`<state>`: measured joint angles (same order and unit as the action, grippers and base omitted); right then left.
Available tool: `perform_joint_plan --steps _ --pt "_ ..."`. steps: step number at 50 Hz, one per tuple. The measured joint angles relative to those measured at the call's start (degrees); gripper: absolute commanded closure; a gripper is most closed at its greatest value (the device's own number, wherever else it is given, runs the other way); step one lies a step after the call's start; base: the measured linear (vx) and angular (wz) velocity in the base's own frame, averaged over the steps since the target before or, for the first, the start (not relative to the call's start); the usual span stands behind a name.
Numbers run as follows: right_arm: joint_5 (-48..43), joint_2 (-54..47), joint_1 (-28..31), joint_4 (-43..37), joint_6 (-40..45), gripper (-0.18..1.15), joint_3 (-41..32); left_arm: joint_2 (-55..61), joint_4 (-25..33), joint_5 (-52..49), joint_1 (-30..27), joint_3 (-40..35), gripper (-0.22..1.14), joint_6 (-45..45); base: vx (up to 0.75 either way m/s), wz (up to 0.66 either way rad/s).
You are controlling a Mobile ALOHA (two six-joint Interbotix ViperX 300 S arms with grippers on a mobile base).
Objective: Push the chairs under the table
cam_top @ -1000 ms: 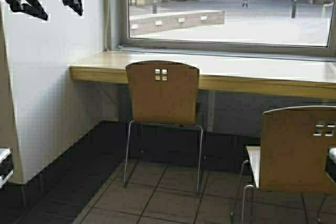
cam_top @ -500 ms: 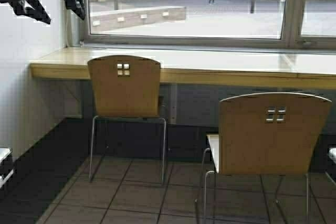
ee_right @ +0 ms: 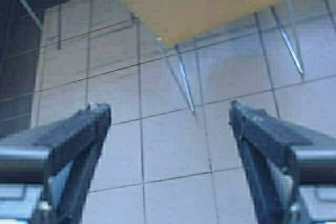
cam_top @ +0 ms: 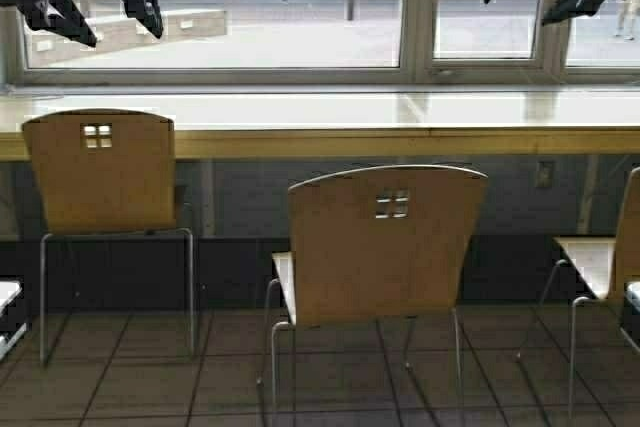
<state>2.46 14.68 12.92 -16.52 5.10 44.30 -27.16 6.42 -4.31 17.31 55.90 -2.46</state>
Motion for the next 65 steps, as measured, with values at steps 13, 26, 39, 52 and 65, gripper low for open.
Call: perform_joint_plan --steps 13,26,39,52,65 --pt "0.0 -2.46 0.09 -0.62 0.0 -0.02 -0.18 0.44 0.79 -0.09 0.09 0.0 -0.1 -0.09 0.07 -0.26" --pt "2.37 -2.46 0.35 -0.62 -0.09 -0.02 -1.32 0.53 1.32 -0.35 0.09 0.0 -0.1 -0.26 0.14 -0.11" --pt "3.69 -2.37 0.18 -0.62 -0.09 -0.02 -1.76 1.05 3.08 -0.53 0.09 0.0 -0.1 -0.53 0.24 -0.04" --pt "4.48 -1.93 0.26 -4.75 0.0 -0.02 -1.76 2.64 5.1 -1.32 0.0 0.0 -0.1 -3.52 0.28 0.03" --pt "5.8 -5.1 0.18 -15.56 0.0 -0.02 -1.85 9.76 14.85 -2.29 0.0 -0.26 -0.1 -14.94 0.31 0.05"
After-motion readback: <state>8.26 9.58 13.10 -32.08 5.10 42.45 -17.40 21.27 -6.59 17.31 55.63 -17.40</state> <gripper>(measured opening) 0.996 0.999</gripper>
